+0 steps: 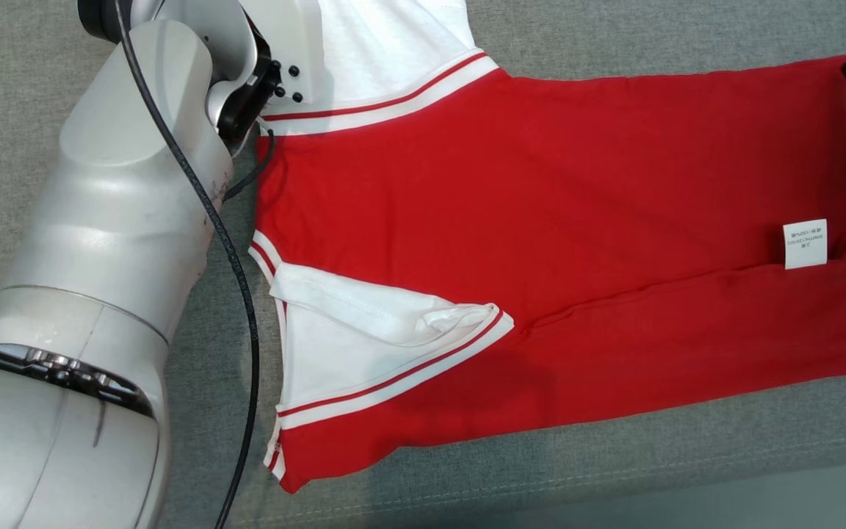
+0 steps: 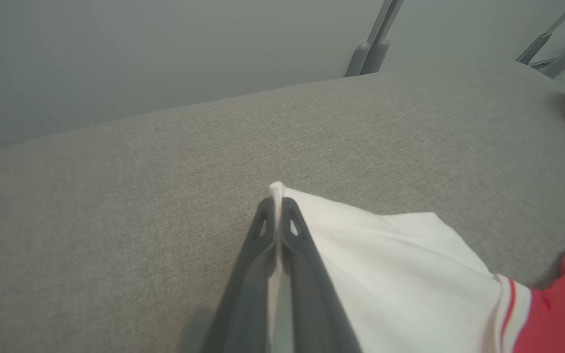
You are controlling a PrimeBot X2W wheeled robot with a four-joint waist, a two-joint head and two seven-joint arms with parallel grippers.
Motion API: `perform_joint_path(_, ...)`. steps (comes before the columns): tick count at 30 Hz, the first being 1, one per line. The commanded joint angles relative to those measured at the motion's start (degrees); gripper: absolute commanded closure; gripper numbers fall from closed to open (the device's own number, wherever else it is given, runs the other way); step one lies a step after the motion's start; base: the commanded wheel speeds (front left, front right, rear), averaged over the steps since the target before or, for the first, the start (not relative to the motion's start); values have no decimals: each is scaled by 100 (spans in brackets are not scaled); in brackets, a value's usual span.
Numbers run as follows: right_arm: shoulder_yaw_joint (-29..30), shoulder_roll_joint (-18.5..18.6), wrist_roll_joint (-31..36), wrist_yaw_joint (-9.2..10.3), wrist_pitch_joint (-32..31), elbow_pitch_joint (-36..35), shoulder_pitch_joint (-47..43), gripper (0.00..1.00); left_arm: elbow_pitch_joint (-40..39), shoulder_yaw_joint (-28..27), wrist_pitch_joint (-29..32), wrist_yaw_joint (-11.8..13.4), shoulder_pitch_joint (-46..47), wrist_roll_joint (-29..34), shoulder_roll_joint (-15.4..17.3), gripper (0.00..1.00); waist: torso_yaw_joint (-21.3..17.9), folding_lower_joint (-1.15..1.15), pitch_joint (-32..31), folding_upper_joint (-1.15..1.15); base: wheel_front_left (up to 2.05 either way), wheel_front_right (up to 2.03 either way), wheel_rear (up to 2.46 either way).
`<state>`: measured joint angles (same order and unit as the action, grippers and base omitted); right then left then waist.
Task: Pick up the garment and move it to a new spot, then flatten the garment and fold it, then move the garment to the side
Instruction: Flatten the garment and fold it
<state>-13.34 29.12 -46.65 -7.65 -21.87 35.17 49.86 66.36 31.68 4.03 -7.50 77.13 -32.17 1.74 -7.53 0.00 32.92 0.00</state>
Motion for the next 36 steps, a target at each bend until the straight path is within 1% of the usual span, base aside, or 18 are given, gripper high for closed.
perform_joint_path(1,-26,133,26,16,-42,1,11,11,-180,-10,-4,2,252,-75,255,100,26,0,3,0,0,0,0)
perform_joint_path(2,-42,120,30,16,-36,68,54,14,-199,26,0,2,247,-106,263,100,41,0,4,0,0,0,0)
perform_joint_path(3,-59,108,33,16,-33,135,92,21,-215,64,3,2,246,-130,276,100,53,0,6,0,0,0,0)
perform_joint_path(4,-75,94,36,16,-23,201,128,24,-230,99,0,2,244,-154,288,100,63,0,6,0,0,0,0)
perform_joint_path(7,-130,53,26,16,24,376,224,24,-265,199,-4,2,238,-225,308,100,95,0,9,0,0,0,0)
perform_joint_path(8,-159,43,25,16,35,428,254,33,-275,243,3,2,240,-239,314,100,106,0,11,0,0,0,0)
perform_joint_path(10,-217,33,27,16,74,527,307,44,-295,313,2,2,241,-281,329,100,123,0,13,0,0,0,0)
perform_joint_path(11,-250,29,29,16,95,573,330,52,-304,342,-4,2,242,-305,335,100,134,0,14,0,0,0,0)
perform_joint_path(12,-280,23,25,16,122,621,354,56,-312,373,-6,2,243,-328,342,100,144,0,15,0,0,0,0)
perform_joint_path(13,-280,23,25,16,122,621,354,56,-312,373,-6,2,243,-328,342,100,144,0,15,0,0,0,0)
perform_joint_path(14,-309,18,18,16,150,664,377,67,-319,401,-7,2,244,-354,347,100,152,0,16,0,0,0,0)
perform_joint_path(15,-344,17,11,16,174,695,399,89,-326,426,-7,1,246,-382,355,100,161,0,18,0,0,0,0)
perform_joint_path(16,-389,24,12,16,205,714,418,100,-331,454,-6,1,248,-407,364,100,169,0,18,0,0,0,0)
perform_joint_path(20,-548,60,39,16,406,799,513,100,-350,546,-77,1,263,-490,430,100,190,0,24,0,0,0,0)
perform_joint_path(24,-696,80,109,16,840,813,680,100,-374,625,-361,1,345,-475,589,100,175,0,36,0,0,0,0)
perform_joint_path(28,-807,66,167,16,1337,925,883,100,-433,649,-879,1,508,-427,735,100,170,0,42,0,0,0,0)
perform_joint_path(32,-976,52,188,16,1697,1046,1070,100,-506,623,-1428,1,629,-437,782,100,202,0,39,0,0,0,0)
perform_joint_path(36,-1255,174,161,16,2116,971,1085,100,-693,581,-1660,1,509,-694,760,100,283,0,14,0,0,0,0)
